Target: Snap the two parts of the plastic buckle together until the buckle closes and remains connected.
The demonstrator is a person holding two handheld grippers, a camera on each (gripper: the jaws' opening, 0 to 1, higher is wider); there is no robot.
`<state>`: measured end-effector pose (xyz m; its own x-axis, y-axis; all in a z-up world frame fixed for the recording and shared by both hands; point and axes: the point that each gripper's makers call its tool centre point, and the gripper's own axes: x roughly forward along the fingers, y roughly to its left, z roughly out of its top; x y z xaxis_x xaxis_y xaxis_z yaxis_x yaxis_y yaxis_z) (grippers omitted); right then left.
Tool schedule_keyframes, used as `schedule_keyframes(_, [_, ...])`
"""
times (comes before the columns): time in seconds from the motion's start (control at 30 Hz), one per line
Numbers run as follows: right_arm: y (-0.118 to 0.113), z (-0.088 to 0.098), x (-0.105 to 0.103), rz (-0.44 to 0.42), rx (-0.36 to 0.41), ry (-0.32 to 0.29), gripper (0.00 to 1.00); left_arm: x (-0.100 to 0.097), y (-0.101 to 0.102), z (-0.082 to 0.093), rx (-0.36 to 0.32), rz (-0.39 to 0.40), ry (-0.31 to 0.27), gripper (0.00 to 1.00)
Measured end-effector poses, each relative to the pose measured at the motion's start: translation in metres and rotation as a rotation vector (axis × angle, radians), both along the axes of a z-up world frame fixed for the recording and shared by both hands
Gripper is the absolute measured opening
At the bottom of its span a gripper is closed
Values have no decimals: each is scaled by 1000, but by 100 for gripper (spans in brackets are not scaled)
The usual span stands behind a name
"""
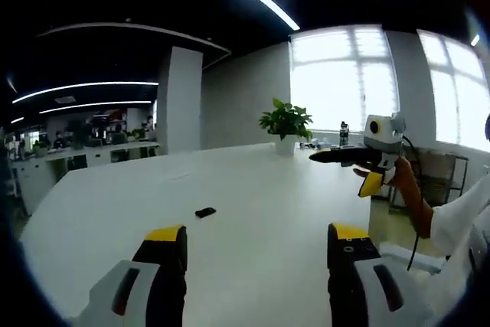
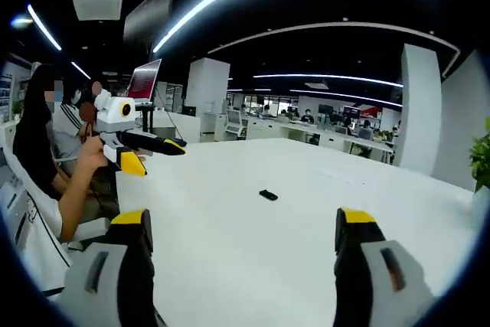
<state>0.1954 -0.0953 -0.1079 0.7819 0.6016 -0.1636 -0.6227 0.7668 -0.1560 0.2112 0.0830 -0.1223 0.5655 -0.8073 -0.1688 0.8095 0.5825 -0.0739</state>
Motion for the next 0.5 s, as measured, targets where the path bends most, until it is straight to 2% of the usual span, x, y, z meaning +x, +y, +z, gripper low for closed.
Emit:
schedule_keyframes(0.1, [-12,1,-1,-43,-35,-8,100,2,10,10,-50,55,-14,76])
schedule_keyframes(0.27, [-27,10,-3,-98,-84,-33,100,6,23,15,-73,117,-15,76])
schedule_keyframes(0.37, [-35,14,-4,-142,-56,-48,100,5,27,13,-75,126,-9,80])
schedule_keyframes(0.5, [-38,9,-6,-165,-52,-33,100,7,35,8,-82,150,23,84])
